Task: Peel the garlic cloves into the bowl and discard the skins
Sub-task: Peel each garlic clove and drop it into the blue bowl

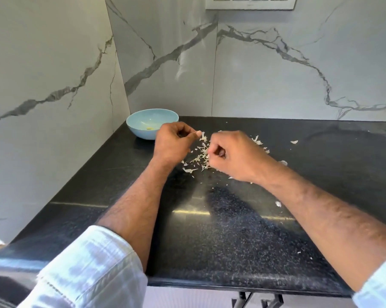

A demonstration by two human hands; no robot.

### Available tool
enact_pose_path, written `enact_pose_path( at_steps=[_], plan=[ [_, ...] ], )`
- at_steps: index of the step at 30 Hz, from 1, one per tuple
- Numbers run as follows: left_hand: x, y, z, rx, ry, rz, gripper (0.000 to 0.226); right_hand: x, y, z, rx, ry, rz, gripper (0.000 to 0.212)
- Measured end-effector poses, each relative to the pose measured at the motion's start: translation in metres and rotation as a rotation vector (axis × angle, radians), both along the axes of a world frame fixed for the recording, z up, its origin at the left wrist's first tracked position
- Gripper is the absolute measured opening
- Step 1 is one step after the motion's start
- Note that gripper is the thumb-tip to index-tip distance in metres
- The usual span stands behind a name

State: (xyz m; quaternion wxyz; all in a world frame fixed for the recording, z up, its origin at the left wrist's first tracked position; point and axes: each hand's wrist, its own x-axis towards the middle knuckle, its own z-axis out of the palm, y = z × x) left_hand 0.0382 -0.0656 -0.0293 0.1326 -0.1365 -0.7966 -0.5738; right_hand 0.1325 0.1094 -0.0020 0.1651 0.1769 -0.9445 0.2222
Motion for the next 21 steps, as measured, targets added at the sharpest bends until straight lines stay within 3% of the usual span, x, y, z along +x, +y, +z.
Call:
enact_pose_path(
  at_steps=[5, 11, 14, 16, 18, 21],
  plan=[
    [-0.006, -0.004, 0.004, 0.01, -0.006, 0.019, 0.021, 0.006, -0.009, -0.02, 0.242, -0.281, 0.068, 0.02],
    [-0.01, -0.007, 0.006, 0.037, -0.014, 0.032, 0.02, -0.003, -0.001, 0.023, 0.172, -0.069, 0.045, 0.029],
    [-0.011, -0.007, 0.006, 0.035, -0.019, 0.038, 0.02, 0.007, -0.006, -0.002, 0.279, -0.373, 0.086, 0.021],
    [-0.01, -0.007, 0.006, 0.03, -0.022, 0.043, 0.019, 0.0, 0.001, 0.0, 0.273, -0.467, 0.118, 0.015],
    [-0.011, -0.008, 0.006, 0.039, -0.023, 0.038, 0.02, -0.01, 0.012, 0.016, 0.143, -0.417, 0.124, 0.009],
    [-0.009, -0.006, 0.007, 0.055, -0.042, 0.012, 0.019, -0.024, 0.03, 0.029, -0.273, -0.321, 0.087, 0.011]
  ],
)
